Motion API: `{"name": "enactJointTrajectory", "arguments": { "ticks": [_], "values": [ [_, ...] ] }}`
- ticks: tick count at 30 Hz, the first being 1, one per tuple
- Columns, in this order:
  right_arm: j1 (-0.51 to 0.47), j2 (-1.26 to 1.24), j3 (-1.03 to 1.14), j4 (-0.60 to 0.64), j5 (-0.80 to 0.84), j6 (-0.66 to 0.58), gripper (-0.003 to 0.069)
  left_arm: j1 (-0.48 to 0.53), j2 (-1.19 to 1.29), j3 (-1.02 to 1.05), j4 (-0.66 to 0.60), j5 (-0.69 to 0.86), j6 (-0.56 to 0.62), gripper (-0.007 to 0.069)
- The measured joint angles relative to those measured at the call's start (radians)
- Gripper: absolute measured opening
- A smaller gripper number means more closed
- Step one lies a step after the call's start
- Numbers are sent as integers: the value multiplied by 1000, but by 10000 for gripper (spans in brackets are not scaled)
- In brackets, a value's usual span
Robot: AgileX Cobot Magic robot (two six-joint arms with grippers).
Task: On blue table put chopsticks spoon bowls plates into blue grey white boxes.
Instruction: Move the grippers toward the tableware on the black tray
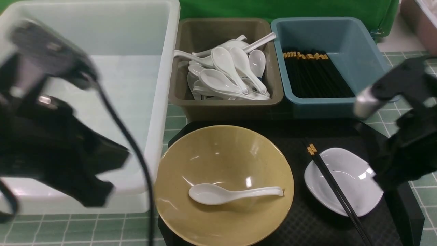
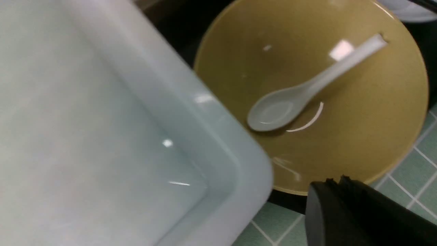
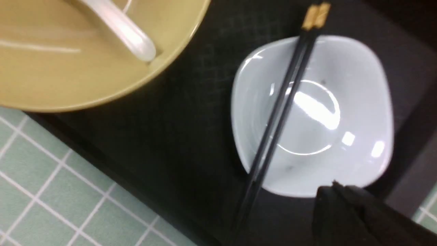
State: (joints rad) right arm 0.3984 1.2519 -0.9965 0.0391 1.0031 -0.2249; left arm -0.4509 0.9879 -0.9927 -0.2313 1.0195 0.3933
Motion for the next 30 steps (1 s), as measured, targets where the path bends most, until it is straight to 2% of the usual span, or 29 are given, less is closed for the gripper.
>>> {"name": "enactJointTrajectory", "arguments": {
  "ticks": [1, 3, 7, 8, 12, 15, 27, 30],
  "values": [
    [21, 61, -25, -13, -8, 22, 56, -68, 42, 0, 7, -14, 0, 1],
    [28, 110, -47, -17, -12, 36, 70, -114, 71, 0, 19, -30, -6, 1],
    [32, 226, -117, -30, -22, 74, 184, -233, 155, -18, 43, -52, -19, 1],
    [32, 262, -127, -32, -28, 88, 237, -252, 172, -20, 44, -58, -19, 1],
    [32, 336, -129, -33, -37, 98, 368, -267, 192, -20, 48, -61, -24, 1],
    [32, 371, -129, -33, -59, 101, 404, -267, 192, -20, 59, -61, -27, 1],
    [32, 506, -134, -39, -131, 147, 416, -267, 192, -20, 77, -69, -27, 1],
    [32, 515, -135, -39, -134, 150, 398, -267, 192, -20, 86, -69, -27, 1]
  ]
}}
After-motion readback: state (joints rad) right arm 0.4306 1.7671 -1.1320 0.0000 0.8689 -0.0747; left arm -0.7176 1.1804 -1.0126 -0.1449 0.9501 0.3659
